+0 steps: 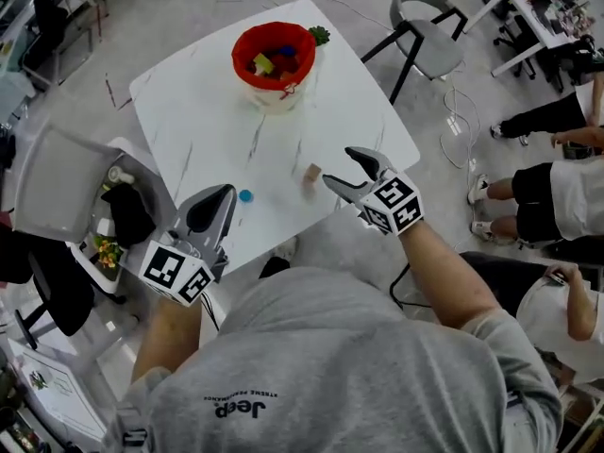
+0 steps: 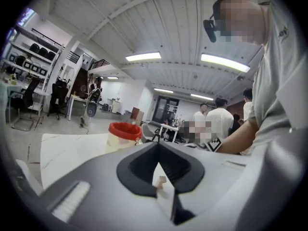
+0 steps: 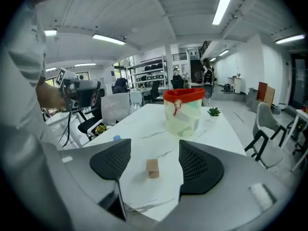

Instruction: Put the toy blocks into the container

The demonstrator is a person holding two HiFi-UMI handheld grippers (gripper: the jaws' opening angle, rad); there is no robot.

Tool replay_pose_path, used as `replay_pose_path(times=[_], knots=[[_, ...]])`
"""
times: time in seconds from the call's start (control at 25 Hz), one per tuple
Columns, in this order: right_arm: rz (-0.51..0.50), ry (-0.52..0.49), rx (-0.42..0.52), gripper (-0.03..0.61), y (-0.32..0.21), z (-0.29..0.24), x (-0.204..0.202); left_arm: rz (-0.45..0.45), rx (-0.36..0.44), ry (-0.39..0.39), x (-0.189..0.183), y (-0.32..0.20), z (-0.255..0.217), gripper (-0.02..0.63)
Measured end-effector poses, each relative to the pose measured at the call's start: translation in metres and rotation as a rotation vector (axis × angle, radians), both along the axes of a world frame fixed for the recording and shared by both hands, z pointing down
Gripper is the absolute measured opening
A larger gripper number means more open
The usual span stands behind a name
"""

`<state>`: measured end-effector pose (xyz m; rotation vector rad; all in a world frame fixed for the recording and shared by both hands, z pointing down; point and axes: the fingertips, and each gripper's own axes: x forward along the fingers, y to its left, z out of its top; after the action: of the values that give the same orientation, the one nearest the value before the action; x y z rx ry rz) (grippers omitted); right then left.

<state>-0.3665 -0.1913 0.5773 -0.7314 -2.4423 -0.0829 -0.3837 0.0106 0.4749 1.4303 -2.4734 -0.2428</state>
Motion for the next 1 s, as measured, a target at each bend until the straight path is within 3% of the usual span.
replay_pose_path(times=[0.48, 0.52, 0.56, 0.76, 1.0], knots=[[-0.072, 0.227, 0.234, 0.290, 0.033, 0.127, -0.023, -0.016, -0.011, 0.087, -0.037, 0.034, 0.046, 0.058], [-0.073, 0.237, 0.263, 0.150, 0.032, 0.132, -0.024, -0.013, -0.010, 0.092, -0.040, 0.035, 0.049, 0.058], [-0.072, 0.243, 0.275, 0.147, 0.032, 0.134, -0.025, -0.010, -0.008, 0.096, -0.044, 0.035, 0.050, 0.058], [-0.032, 0.179, 0.189, 0.147, 0.036, 0.086, -0.044, 0.021, 0.019, 0.087, -0.061, 0.031, 0.040, 0.058], [0.001, 0.033, 0.119, 0.146, 0.033, -0.016, -0.105, 0.051, 0.049, 0.046, -0.102, 0.022, 0.007, 0.058]])
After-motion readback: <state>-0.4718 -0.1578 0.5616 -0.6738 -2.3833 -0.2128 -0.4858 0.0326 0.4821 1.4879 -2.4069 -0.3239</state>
